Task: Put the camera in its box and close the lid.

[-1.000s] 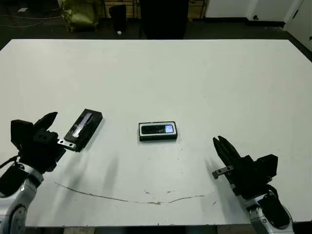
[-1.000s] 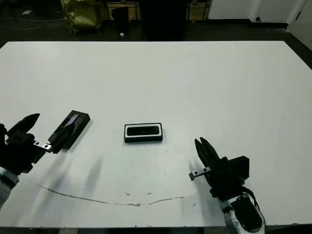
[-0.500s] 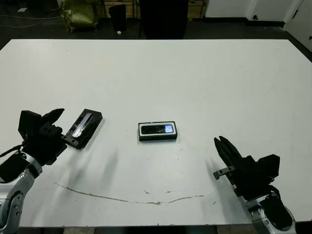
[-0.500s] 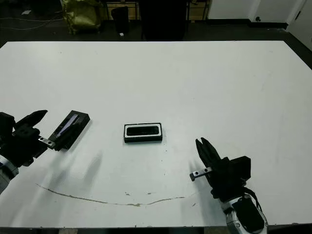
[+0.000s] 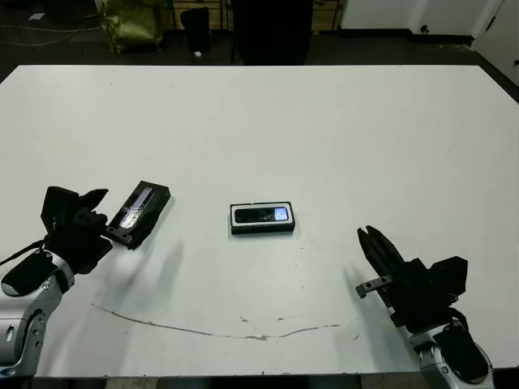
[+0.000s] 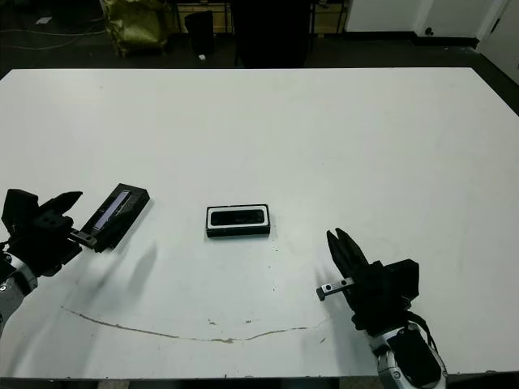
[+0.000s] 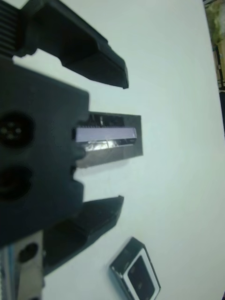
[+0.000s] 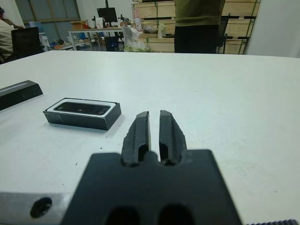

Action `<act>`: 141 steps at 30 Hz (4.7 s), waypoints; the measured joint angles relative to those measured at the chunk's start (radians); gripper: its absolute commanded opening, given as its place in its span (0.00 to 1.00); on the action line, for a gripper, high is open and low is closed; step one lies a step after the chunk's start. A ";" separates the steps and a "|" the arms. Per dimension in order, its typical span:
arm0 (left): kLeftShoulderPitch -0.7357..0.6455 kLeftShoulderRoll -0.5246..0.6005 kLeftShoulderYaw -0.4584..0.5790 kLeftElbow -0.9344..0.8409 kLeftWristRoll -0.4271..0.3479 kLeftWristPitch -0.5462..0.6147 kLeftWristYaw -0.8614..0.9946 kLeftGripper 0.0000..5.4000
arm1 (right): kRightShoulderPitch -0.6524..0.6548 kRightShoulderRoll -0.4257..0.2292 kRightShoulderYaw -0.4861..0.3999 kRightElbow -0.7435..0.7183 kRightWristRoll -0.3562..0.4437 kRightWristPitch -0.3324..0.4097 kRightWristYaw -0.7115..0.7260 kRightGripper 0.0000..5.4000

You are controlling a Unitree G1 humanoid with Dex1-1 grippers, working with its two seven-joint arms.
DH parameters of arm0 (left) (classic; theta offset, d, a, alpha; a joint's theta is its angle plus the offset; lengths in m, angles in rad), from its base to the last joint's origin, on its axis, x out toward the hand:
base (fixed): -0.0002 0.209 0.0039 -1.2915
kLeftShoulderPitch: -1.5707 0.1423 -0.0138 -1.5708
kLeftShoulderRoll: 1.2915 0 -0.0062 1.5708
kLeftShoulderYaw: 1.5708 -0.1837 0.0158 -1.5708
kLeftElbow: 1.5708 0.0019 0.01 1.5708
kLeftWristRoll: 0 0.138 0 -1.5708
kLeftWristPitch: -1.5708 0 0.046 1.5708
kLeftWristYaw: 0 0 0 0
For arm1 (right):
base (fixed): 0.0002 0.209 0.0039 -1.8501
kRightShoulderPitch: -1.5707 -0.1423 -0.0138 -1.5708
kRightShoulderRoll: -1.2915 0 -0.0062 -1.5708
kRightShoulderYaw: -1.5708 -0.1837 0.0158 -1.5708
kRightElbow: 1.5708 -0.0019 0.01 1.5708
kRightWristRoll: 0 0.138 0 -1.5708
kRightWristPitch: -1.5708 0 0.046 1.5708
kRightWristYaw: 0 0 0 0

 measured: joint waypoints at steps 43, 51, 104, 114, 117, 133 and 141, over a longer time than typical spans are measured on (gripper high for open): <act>-0.096 0.036 -0.070 0.274 0.125 -0.099 -0.055 1.00 | 0.013 -0.013 -0.023 -0.041 0.045 0.033 0.006 0.00; -0.102 0.015 -0.042 0.276 0.042 0.002 -0.054 1.00 | 0.021 -0.014 -0.024 -0.075 0.059 0.073 -0.012 0.00; -0.185 0.243 -0.194 0.331 0.145 -0.079 -0.317 0.45 | 0.016 -0.026 -0.039 -0.076 0.071 0.066 -0.003 0.00; -0.214 0.285 -0.108 -0.016 0.035 0.121 -0.310 0.44 | 0.020 -0.025 -0.016 -0.061 0.027 0.051 -0.008 0.00; -0.265 0.294 -0.112 -0.068 0.004 0.175 -0.319 0.44 | 0.020 -0.022 -0.013 -0.031 0.020 0.025 -0.001 0.00; -0.539 0.302 -0.384 -0.098 0.029 0.259 -0.422 0.44 | 0.017 -0.010 -0.015 0.063 0.056 -0.037 0.048 0.00; -0.580 0.253 -0.505 -0.048 0.098 0.222 -0.447 0.44 | 0.016 -0.009 -0.009 0.063 0.051 -0.038 0.050 0.00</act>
